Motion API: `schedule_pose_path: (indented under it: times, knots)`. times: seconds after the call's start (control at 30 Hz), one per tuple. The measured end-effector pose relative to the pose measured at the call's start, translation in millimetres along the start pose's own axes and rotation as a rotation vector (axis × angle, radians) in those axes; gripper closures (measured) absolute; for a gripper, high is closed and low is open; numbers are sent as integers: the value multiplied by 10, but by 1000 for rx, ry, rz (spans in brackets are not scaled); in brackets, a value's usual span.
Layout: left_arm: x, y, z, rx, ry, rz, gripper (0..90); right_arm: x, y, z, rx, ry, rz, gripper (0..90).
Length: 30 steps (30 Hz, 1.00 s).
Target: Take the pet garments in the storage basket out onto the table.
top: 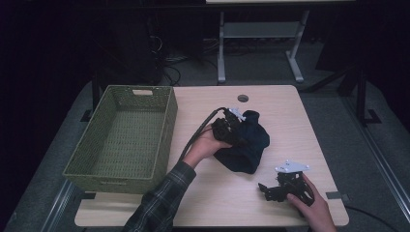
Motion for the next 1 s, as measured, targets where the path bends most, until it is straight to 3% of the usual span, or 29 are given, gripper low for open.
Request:
schedule_pose_path:
  times: [0.13, 0.23, 0.37, 0.6, 0.87, 1.0]
  knots:
    - [-13, 185, 8, 14, 7, 22, 617, 1, 1, -4, 0, -5, -2, 0]
    - [-32, 399, 24, 29, 32, 66, 609, 0, 1, -3, 0, -3, -1, 0]
    - [-69, 541, 23, 24, 25, 82, 577, -1, 1, -2, 1, -2, 1, 0]
    - [-35, 457, 26, 57, 23, 61, 413, -1, 1, -1, 0, -2, 1, 0]
    - [35, 234, 18, 83, -1, -22, 202, 0, 1, -3, -1, -4, -2, 0]
    - [52, 129, -1, 92, 0, -48, 139, 0, 0, -1, 0, -1, 0, 0]
Point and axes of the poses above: each handheld gripper's, and its own axes: y roughly forward along the jaws, x roughly out of its top, z roughly to its left, the point moved 1 cm from there along y, roughly forward along the jaws, and after that the axes turned 13 degrees about y, right-handed, at the moved point
